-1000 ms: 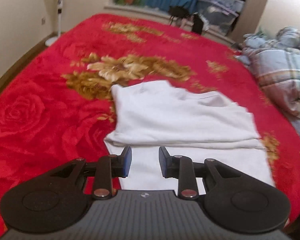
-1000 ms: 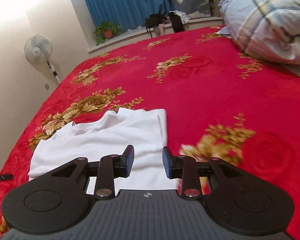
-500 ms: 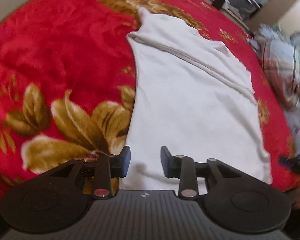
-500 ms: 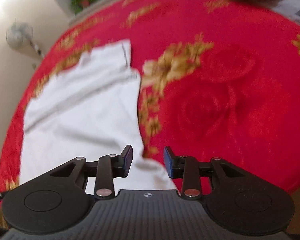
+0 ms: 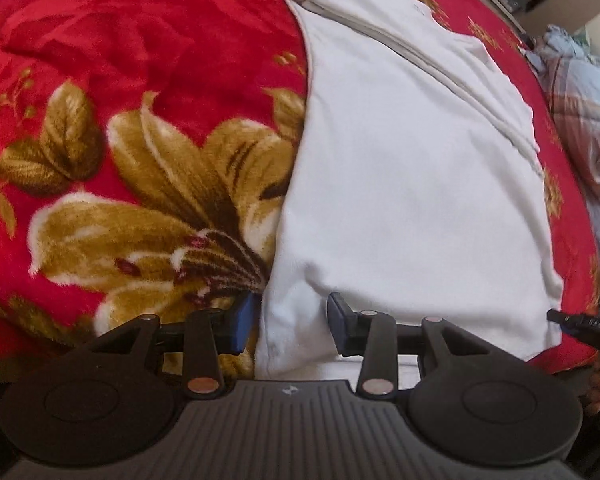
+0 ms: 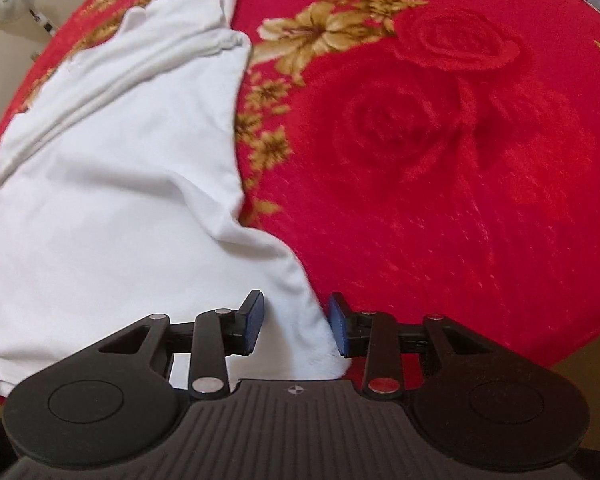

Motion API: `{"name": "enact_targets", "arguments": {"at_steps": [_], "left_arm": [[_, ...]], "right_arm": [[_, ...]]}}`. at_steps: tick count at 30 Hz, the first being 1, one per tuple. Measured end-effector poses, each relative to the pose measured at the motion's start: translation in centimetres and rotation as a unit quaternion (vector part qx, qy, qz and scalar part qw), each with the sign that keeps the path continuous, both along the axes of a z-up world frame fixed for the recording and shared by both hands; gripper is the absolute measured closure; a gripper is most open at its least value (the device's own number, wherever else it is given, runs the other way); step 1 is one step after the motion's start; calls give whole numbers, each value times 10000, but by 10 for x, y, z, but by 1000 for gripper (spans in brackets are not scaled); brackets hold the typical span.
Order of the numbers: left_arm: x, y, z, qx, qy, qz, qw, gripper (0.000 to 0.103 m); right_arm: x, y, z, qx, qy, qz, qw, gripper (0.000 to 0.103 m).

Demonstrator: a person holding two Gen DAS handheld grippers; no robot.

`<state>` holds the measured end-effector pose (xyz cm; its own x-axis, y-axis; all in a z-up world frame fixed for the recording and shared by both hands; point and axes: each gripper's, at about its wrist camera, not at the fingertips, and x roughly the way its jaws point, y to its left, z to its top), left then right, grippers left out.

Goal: Fold small clothes

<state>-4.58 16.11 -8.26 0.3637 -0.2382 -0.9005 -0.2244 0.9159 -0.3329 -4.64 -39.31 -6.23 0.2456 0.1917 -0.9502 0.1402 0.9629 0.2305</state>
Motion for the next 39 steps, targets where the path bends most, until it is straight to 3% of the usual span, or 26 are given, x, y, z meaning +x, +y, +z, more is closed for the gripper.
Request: {"name": "enact_targets", "arguments": {"at_steps": [2,3,4,5,6,7,10,12,13,16,18,21,24,26,27,30,33,36,39], "left_arm": [[-3,-3,-1,107,-26,-52,9999,61],[-4,-6,-1,191,-46,-82,9998,69],[-5,-8,-1,304,-69,-136,9994,86],[-7,-9,0,349,-98,-165,9992,94],[-9,-9,2,332,-153,-177,9992,97],[-11,-9,8,342,-263,-187,9989,97],[-22,-7,33,466,-841,-184,9952,97],[-28,-2,35,212,-854,-79,9961,96],[-28,2,28,71,-665,-12,9978,95],[-23,10,6,-210,-94,238,9995,89],[-20,13,-1,-317,61,315,9990,83],[-19,11,-2,-245,66,251,9994,77],[-19,6,-2,-98,24,143,9998,77],[-19,1,0,15,-42,81,10000,89],[-19,1,3,83,-115,31,9999,95],[-19,-4,27,232,-598,-170,9978,96],[-23,-8,67,340,-1267,-391,9906,96],[-32,-11,105,342,-1813,-572,9812,97],[-50,-5,140,230,-2280,-538,9719,97]], "right_arm": [[0,1,0,-35,-7,34,10000,66],[0,3,0,-77,-18,89,9999,65],[-1,5,0,-115,-24,147,9998,65],[-1,6,1,-143,-33,197,9997,74],[-2,8,2,-171,-58,236,9996,89],[-3,7,4,-132,-114,257,9995,99],[-7,-1,31,246,-724,-4,9971,99],[-10,-8,48,497,-1108,-140,9925,99],[-12,-12,48,514,-1107,-218,9923,98],[-10,-14,20,401,-249,-327,9983,94],[-9,-14,4,372,152,-344,9986,94],[-8,-8,4,231,127,-197,9995,92],[-9,-3,4,116,104,-63,9999,92],[-10,2,5,49,57,39,10000,95],[-12,3,8,45,5,68,10000,97],[-14,1,26,197,-421,31,9989,98],[-13,-6,56,527,-982,-48,9938,98],[-15,-21,93,1308,-1499,-454,9790,98],[-28,-31,128,1779,-1979,-579,9622,99]]}}
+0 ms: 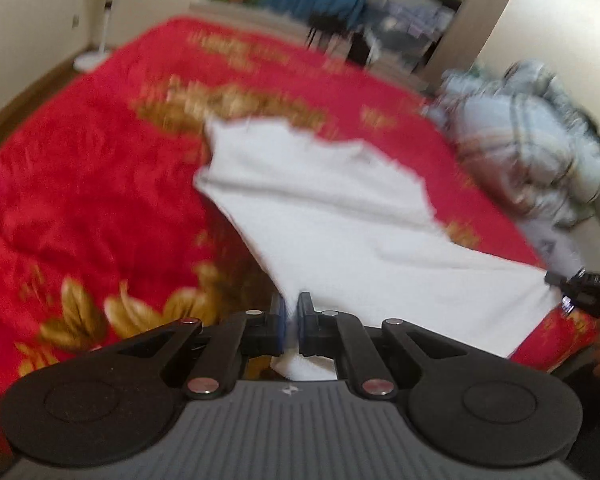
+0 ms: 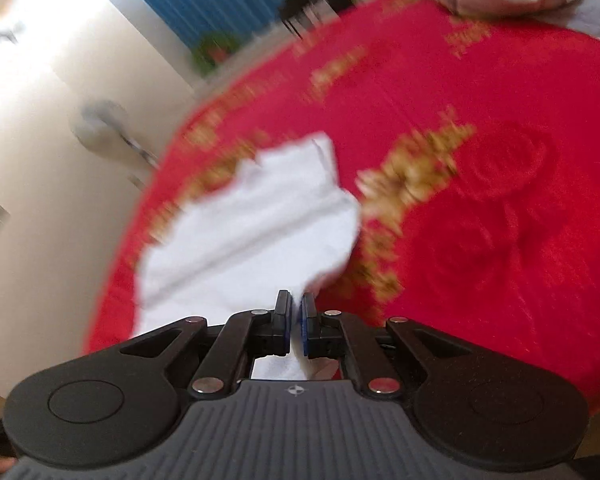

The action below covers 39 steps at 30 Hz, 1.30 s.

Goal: Fold small clothes

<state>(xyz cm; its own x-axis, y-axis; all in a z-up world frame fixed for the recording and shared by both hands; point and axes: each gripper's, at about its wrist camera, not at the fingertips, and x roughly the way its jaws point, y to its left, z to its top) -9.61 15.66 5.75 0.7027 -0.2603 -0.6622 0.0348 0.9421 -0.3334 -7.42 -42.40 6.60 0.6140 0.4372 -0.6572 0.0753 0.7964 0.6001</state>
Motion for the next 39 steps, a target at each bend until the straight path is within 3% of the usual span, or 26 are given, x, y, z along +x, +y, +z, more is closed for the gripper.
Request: {"name": "enact_targets", "arguments": {"at_steps": [4,8,11,14,16,21,26,29,30,32,34,37,39], "left_arm": [[-39,25,48,-478,-558,91,9973,98],[-85,45,95,-1064,-1188,135,9871,98],[-92,53,113,-1293,-1288,242,9829,97],[-61,52,98,-1206,-1015,346,9869,97],[-21,55,73,-1204,-674,410,9896,97],[97,63,7,-766,316,569,9949,97],[186,69,-46,-289,784,474,9954,97],[200,88,-82,-665,1031,633,9904,95],[203,93,-86,-739,1132,747,9880,93],[204,108,-83,-839,950,846,9883,84],[195,115,-74,-790,762,774,9909,56],[188,120,-76,-557,921,613,9923,53],[185,118,-81,-377,1090,356,9927,51]], "right_arm": [[-28,-21,31,559,-353,-176,9977,99],[-73,-39,69,1070,-835,-281,9903,100],[-93,-48,88,1368,-1111,-305,9839,100],[-83,-47,89,1428,-1029,-276,9840,99],[-56,-40,75,1174,-866,-205,9891,99],[52,-19,2,519,65,-75,9986,99],[151,4,-65,-141,684,253,9972,99],[175,13,-96,-178,825,225,9962,99],[179,18,-104,-331,843,306,9954,98],[188,20,-116,-511,1061,159,9929,94],[190,13,-110,-408,844,23,9956,94],[187,3,-97,-685,486,83,9964,94],[185,3,-100,-847,527,450,9940,94]]}}
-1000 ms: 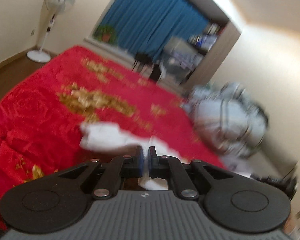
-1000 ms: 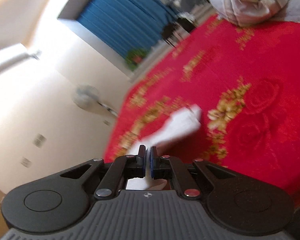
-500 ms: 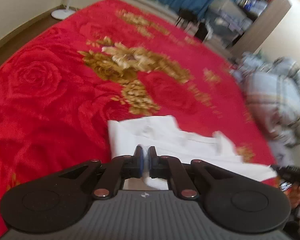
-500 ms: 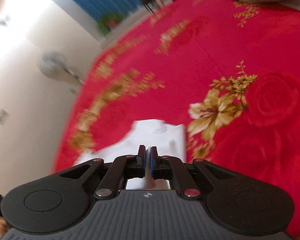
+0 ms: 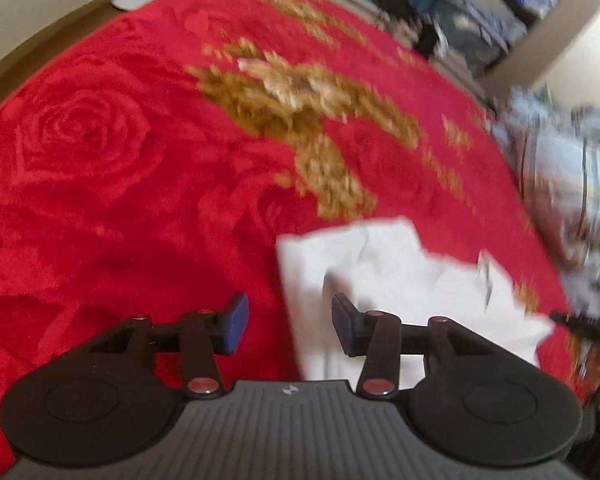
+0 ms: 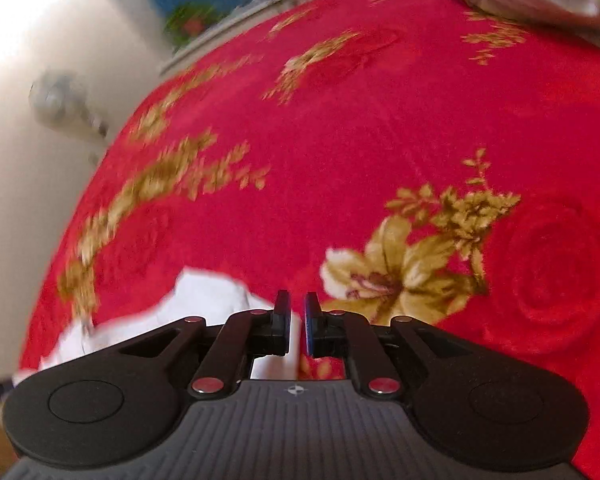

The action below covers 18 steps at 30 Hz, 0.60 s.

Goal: Fold small clothes

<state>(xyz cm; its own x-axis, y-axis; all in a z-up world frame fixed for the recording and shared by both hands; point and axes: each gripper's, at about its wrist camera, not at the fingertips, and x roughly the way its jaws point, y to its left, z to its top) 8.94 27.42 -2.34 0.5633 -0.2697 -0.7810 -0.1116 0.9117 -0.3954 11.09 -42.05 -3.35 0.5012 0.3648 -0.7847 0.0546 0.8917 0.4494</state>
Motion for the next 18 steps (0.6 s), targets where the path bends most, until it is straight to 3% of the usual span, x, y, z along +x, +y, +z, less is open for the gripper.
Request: {"name": "enact_targets", "arguments": {"at_steps": [3,8,13,18], "left_arm": [[-3,-15,-2,220,-8,-570,9981,45],[3,-56,-13,1028,40,-1193,9875,42],[26,-76,-17,1420,-135,-951,9852,42],[54,-76,-10,1147,-338,-411,9920,42]], "right_arm": [[-8,7,-10,-70,362,815,9960,83],[-20,32,-15,-589,450,1719,9823,82],[-11,52,-20,-1062,311,1867,9762,82],[13,58,-22,-1044,-48,1349,9853,82]]}}
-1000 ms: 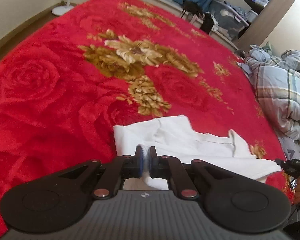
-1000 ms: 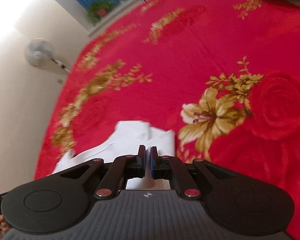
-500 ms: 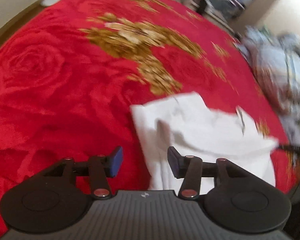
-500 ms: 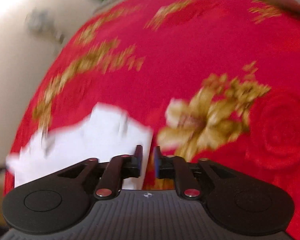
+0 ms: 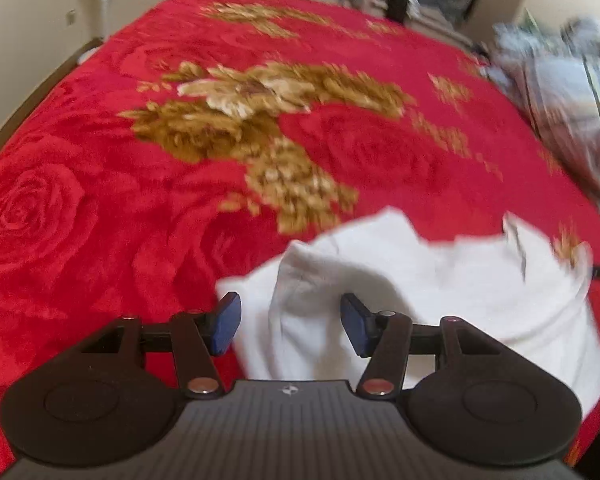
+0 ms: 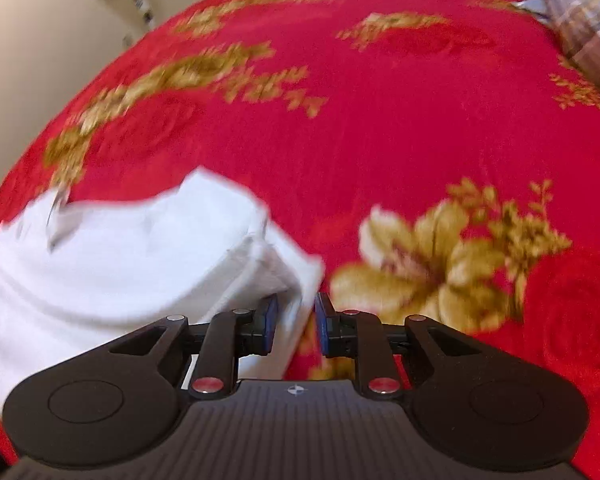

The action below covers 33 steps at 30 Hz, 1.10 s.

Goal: Fold small clothes

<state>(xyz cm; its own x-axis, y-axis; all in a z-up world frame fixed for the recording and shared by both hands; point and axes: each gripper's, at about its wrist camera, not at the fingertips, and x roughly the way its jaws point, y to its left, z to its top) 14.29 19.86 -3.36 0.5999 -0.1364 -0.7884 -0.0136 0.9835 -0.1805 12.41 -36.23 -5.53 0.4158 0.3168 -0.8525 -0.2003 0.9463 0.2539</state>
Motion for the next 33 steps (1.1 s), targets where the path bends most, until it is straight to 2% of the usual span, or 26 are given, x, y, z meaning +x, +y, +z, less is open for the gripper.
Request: {"name": "enact_targets", "arguments": {"at_steps": [4,8,10,12,13,14,19,23,29,30,31,33], "left_arm": [[12,-4,4,-190,-97,125,9997,43],[16,-8,1,-129,28,75,9999,47],[15,-9,-1,-106,51,22,9999,71],[14,-6,-3,-104,48,44,9999,76],[14,-2,-3,-135,32,76,9999,89],[14,1,-4,-188,39,101,9998,92],[12,13,0,-281,-25,335,9990,94],[12,19,-2,-443,86,413,9981,93],[15,9,-9,-309,253,219,9990,92],[15,9,-9,-306,243,244,9989,92],[14,10,-8,-296,202,287,9989,96],[12,15,-2,-365,-2,384,9986,98]], "right_arm": [[14,3,1,320,-200,-309,9988,82],[19,14,-2,396,-162,-111,9990,81],[20,18,-5,290,-93,-33,9995,81],[21,17,-5,345,-49,-33,9994,81],[20,16,-4,363,-29,-38,9993,81],[20,14,-3,357,-24,-54,9993,81],[22,-1,2,536,-11,-327,9980,81],[20,-11,0,803,194,-331,9960,73],[19,4,-8,393,247,-84,9989,73],[20,4,-7,398,232,-123,9989,76],[20,3,-6,424,188,-172,9988,99],[21,2,2,530,-47,-258,9983,101]]}}
